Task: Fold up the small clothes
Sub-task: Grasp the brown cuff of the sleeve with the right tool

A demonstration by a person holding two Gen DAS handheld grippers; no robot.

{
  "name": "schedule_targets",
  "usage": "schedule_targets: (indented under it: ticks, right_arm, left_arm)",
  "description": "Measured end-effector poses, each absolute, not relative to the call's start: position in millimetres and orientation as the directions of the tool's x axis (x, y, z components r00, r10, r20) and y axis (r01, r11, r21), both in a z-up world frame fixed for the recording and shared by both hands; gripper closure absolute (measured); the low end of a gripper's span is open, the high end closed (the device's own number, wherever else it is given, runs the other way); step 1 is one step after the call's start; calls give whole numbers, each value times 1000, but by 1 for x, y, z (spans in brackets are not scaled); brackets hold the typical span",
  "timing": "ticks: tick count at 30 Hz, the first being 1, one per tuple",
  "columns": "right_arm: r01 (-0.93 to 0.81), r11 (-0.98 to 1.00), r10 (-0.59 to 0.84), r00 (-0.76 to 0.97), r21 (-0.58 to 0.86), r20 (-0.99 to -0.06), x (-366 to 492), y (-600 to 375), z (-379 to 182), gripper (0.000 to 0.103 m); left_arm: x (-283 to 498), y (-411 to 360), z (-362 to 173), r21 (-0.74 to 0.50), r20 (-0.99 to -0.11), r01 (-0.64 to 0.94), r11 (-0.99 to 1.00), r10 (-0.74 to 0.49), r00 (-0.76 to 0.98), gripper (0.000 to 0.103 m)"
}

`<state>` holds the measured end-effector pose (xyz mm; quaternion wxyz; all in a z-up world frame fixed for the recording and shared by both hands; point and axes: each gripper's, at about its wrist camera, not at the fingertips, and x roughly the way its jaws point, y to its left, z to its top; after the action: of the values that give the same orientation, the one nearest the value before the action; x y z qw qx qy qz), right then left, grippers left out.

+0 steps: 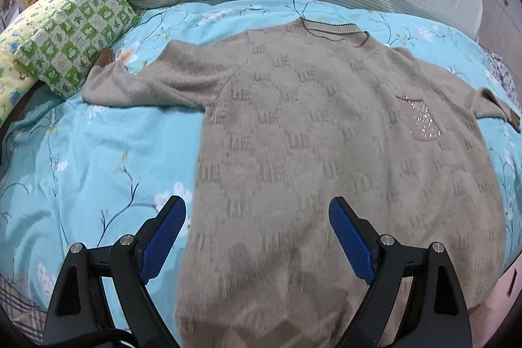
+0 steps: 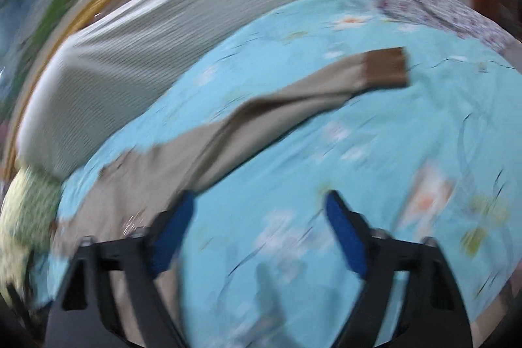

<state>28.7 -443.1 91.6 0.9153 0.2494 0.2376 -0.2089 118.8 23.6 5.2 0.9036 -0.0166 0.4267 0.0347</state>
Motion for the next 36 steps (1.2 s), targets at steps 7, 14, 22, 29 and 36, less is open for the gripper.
schedule_targets:
  ticks: [7, 14, 22, 29, 36]
  right_arm:
    - [601, 603, -321, 784, 524, -530, 43, -546, 96, 34]
    - [666, 460, -353, 744, 587, -567, 69, -604, 79, 63]
    - [568, 659, -388, 818, 493, -424, 86, -552, 137, 94]
    - [140, 900, -4, 950, 414, -311, 143, -402, 199, 94]
    - [-256, 916, 363, 857, 310, -366, 205, -251, 199, 94]
  left_arm:
    - [166, 29, 10, 40, -765, -99, 994, 95, 637, 13]
    - [205, 36, 3, 33, -775, -128, 991, 106, 622, 13]
    - [225, 34, -14, 43, -803, -108, 993, 99, 587, 13]
    - [214, 31, -8, 19, -802, -69, 997, 56, 594, 13]
    - [197, 43, 2, -27, -790, -56, 998, 13, 613, 13]
